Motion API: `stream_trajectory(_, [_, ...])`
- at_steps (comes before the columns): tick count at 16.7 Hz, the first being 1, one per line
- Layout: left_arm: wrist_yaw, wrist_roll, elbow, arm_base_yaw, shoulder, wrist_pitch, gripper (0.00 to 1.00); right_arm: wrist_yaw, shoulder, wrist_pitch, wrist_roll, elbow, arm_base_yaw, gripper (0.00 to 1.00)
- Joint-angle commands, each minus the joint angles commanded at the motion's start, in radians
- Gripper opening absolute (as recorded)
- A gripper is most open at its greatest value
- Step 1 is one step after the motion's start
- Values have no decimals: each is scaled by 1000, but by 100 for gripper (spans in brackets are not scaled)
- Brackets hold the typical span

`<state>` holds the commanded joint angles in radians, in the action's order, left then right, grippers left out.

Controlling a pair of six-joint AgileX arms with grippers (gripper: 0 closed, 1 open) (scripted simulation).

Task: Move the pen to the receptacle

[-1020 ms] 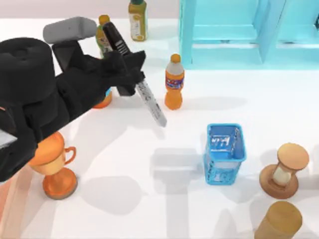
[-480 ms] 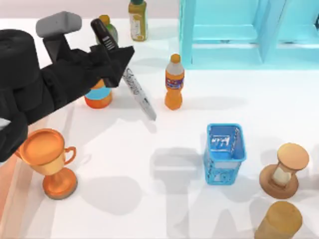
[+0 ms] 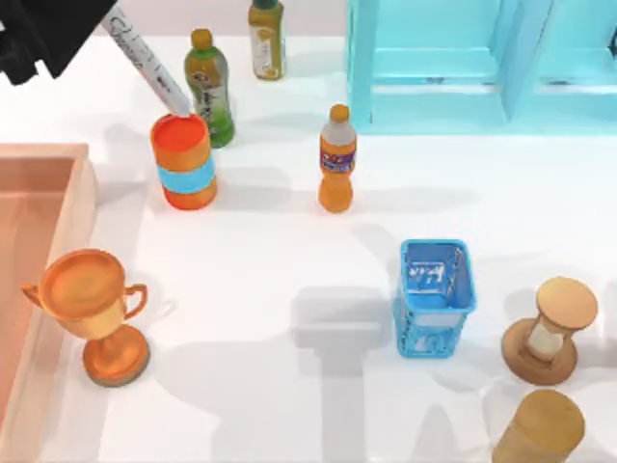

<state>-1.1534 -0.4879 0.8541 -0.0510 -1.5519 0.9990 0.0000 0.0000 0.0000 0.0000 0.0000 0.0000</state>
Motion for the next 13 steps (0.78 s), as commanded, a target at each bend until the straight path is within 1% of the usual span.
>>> stream_trajectory(4, [-370,-23,35,-270,-94,175,0,0,0,0,0,0,0,100])
stream_trajectory(7, [-608,-44,33,-461,-160,265,0,0,0,0,0,0,0,100])
stream_trajectory(8, [-672,-47,32,-518,-177,291,0,0,0,0,0,0,0,100])
stream_trajectory(10, [-775,-44,33,-611,-198,337,0,0,0,0,0,0,0,100])
stream_trajectory(12, [-842,-34,38,-673,-207,373,0,0,0,0,0,0,0,100])
stream_trajectory(13, [-863,-29,41,-691,-208,386,0,0,0,0,0,0,0,100])
